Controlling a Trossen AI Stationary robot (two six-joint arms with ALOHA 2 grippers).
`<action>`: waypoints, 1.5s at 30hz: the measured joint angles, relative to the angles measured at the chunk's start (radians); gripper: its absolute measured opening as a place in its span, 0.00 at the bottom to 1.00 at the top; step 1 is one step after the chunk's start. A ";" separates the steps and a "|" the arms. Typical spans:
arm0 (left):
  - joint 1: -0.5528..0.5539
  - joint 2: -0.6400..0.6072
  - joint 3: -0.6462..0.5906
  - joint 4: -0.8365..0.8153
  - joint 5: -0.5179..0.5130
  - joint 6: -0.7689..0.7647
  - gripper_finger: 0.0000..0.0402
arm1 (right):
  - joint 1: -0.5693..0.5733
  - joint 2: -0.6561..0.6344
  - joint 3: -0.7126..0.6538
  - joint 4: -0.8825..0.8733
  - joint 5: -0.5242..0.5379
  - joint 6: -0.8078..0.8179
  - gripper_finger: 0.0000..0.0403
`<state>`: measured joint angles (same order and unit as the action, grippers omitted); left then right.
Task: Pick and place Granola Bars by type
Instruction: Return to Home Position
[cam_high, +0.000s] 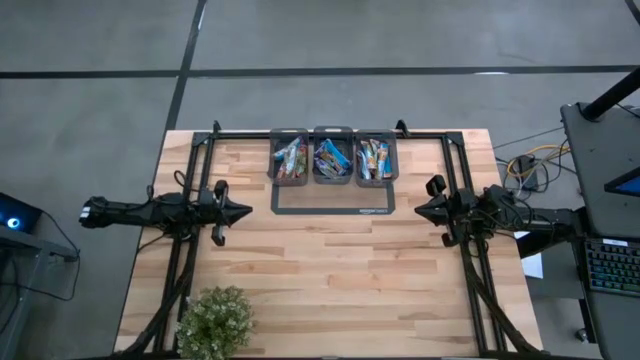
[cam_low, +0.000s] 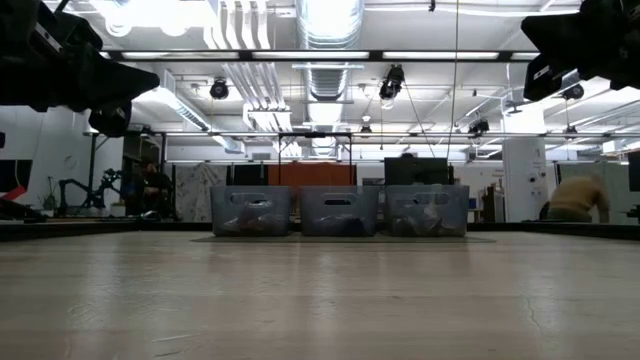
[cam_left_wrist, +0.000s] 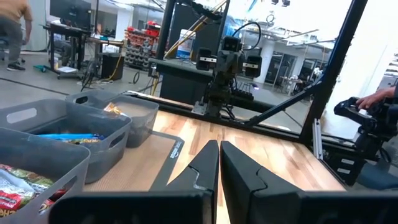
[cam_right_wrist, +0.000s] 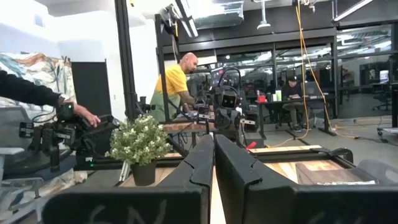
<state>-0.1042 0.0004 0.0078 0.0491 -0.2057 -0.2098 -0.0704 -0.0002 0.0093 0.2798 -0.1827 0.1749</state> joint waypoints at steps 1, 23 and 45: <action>0.000 -0.001 0.000 0.000 -0.002 0.000 0.00 | 0.000 0.000 0.000 0.000 0.000 0.000 0.02; 0.000 0.000 0.000 0.001 -0.002 0.000 0.00 | 0.000 0.010 0.000 -0.014 0.002 0.000 0.02; 0.000 0.000 -0.001 0.002 -0.002 0.000 0.00 | 0.000 0.023 0.000 -0.225 0.116 -0.240 0.02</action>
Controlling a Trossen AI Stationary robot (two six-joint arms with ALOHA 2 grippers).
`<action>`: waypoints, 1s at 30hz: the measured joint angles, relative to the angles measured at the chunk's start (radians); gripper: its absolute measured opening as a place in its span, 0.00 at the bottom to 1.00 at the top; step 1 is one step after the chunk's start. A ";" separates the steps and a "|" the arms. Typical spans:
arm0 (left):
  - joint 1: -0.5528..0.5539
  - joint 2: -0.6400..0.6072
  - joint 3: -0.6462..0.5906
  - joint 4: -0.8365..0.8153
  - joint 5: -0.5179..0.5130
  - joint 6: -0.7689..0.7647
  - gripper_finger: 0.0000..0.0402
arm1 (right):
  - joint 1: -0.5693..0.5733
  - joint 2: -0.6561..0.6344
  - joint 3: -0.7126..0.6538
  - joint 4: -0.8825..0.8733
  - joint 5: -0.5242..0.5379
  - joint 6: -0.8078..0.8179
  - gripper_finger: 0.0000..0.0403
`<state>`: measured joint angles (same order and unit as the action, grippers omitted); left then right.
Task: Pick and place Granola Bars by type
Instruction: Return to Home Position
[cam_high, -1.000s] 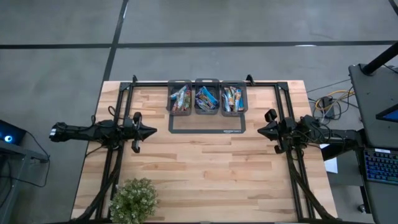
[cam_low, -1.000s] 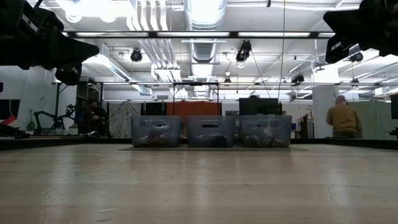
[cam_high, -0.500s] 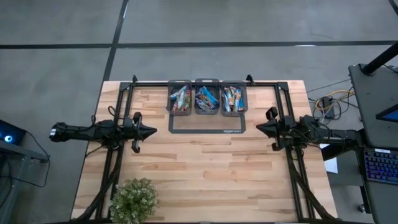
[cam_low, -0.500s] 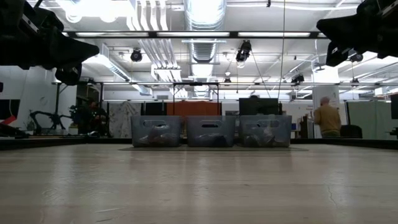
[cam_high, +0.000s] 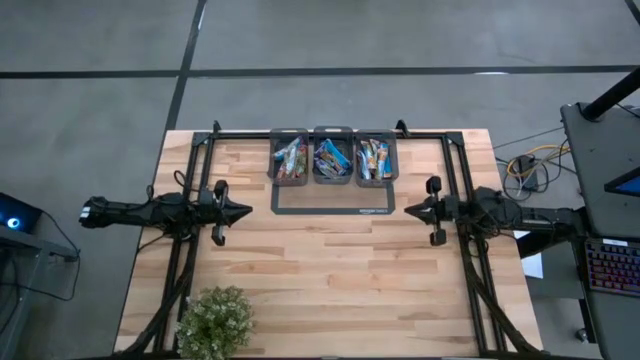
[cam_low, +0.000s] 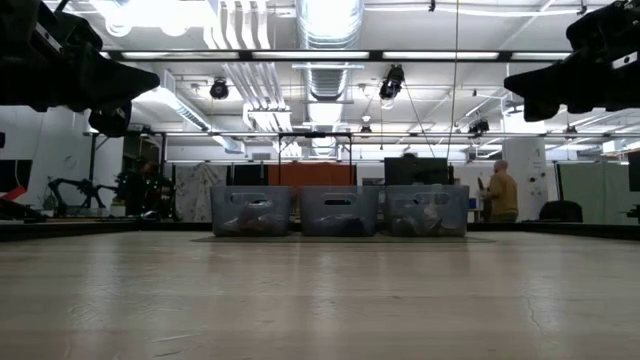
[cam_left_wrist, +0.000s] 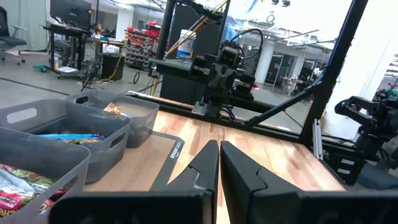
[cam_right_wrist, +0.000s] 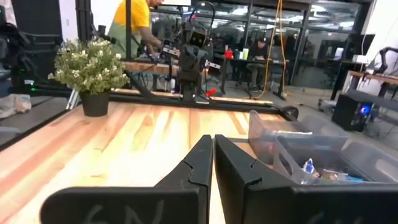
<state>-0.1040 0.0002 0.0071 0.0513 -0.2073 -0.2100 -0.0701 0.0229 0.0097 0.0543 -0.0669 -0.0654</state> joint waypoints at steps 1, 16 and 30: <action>0.000 0.000 0.000 0.000 0.000 0.000 0.00 | 0.000 0.002 0.000 -0.001 0.000 0.009 0.02; 0.000 0.000 0.000 0.000 0.000 0.000 0.00 | 0.000 0.018 0.000 -0.006 0.000 -0.015 0.02; 0.000 0.018 0.000 -0.013 0.000 0.114 0.00 | 0.000 0.018 0.000 -0.006 0.000 -0.013 0.02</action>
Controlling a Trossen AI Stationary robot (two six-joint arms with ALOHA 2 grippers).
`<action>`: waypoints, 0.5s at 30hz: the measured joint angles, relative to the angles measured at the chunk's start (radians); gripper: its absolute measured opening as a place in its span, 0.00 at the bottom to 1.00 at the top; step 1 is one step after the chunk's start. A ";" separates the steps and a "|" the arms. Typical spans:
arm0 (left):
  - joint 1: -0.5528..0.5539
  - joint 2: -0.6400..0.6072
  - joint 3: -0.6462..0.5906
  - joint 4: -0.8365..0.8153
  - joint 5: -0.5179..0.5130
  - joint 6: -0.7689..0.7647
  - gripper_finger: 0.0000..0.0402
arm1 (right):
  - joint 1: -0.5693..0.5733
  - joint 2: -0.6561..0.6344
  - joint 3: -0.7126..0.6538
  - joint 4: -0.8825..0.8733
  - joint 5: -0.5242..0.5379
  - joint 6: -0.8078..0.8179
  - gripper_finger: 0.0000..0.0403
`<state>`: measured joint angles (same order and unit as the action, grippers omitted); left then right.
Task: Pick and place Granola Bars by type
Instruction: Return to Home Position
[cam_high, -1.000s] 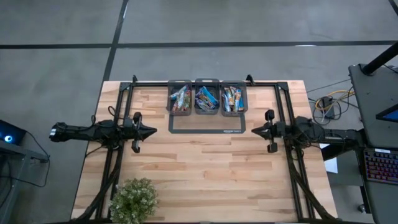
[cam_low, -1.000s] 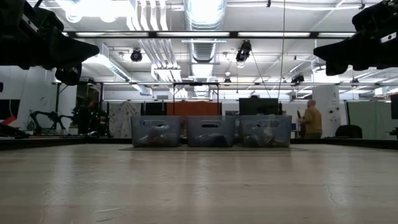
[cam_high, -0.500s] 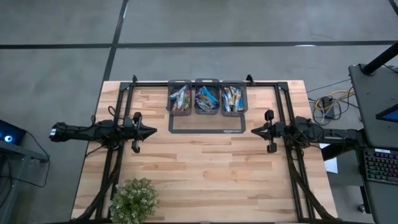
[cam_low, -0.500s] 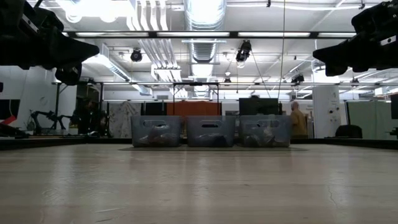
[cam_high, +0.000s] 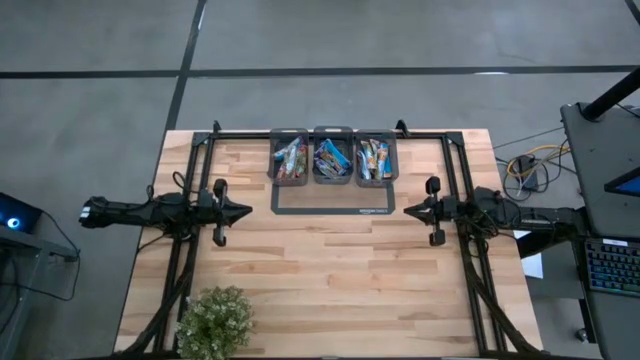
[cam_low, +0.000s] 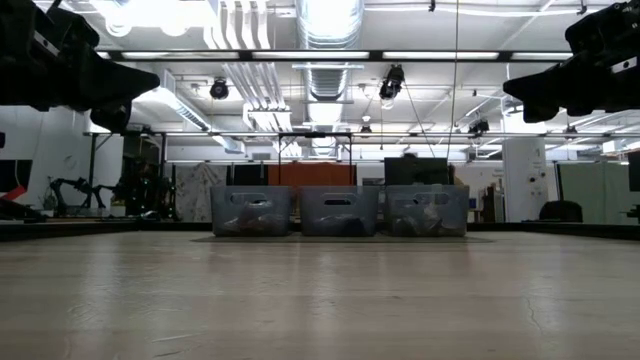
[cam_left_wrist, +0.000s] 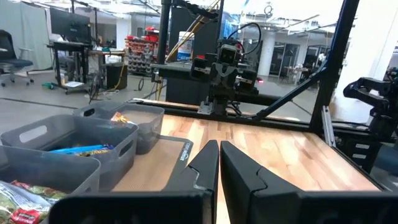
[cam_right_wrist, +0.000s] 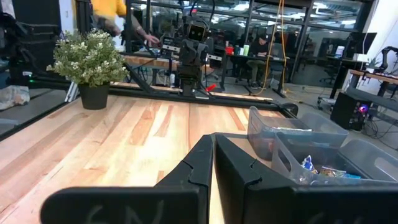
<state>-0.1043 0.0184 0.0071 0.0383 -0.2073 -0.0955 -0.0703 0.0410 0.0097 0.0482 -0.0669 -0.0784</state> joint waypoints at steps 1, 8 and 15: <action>0.000 0.006 0.000 0.000 0.000 0.001 0.00 | 0.000 0.000 0.000 0.000 0.000 0.000 0.02; 0.000 0.051 0.000 -0.003 0.000 -0.014 0.00 | 0.000 0.000 0.000 0.000 0.000 0.000 0.02; 0.000 0.083 0.000 0.000 0.008 -0.033 0.00 | 0.000 0.000 0.000 0.000 0.000 0.000 0.02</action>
